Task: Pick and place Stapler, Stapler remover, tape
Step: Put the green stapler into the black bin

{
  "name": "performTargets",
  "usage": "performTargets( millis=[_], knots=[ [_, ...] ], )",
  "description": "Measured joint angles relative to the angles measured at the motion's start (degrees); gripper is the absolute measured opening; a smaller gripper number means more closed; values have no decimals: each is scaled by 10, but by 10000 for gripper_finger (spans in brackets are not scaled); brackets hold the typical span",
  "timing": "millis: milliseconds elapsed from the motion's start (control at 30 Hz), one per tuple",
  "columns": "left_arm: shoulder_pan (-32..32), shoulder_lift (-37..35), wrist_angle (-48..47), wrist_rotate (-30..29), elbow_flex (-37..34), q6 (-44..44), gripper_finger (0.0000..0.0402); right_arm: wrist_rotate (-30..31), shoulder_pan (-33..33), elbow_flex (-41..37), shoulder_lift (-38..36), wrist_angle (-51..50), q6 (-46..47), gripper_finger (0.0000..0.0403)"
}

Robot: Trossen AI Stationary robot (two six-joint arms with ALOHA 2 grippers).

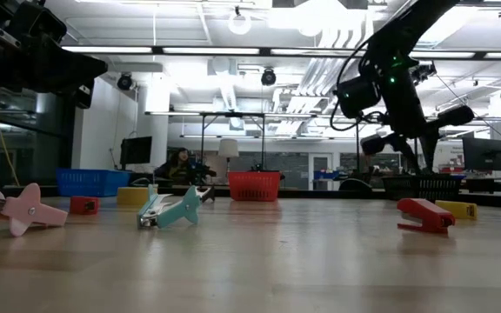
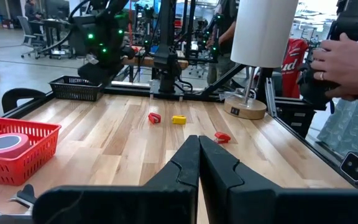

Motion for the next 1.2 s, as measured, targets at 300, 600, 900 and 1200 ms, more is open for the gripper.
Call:
performTargets(
  millis=[300,600,900,1200],
  knots=[
    [0,0,0,0,0,0,1,49,-30,17,-2,-2,13,57],
    [0,0,0,0,0,0,1,64,-87,17,-2,43,-6,61],
    [0,0,0,0,0,0,1,60,-113,4,-1,81,-2,65],
    [0,0,0,0,0,0,1,19,-115,-46,-1,167,-10,80]
  ],
)
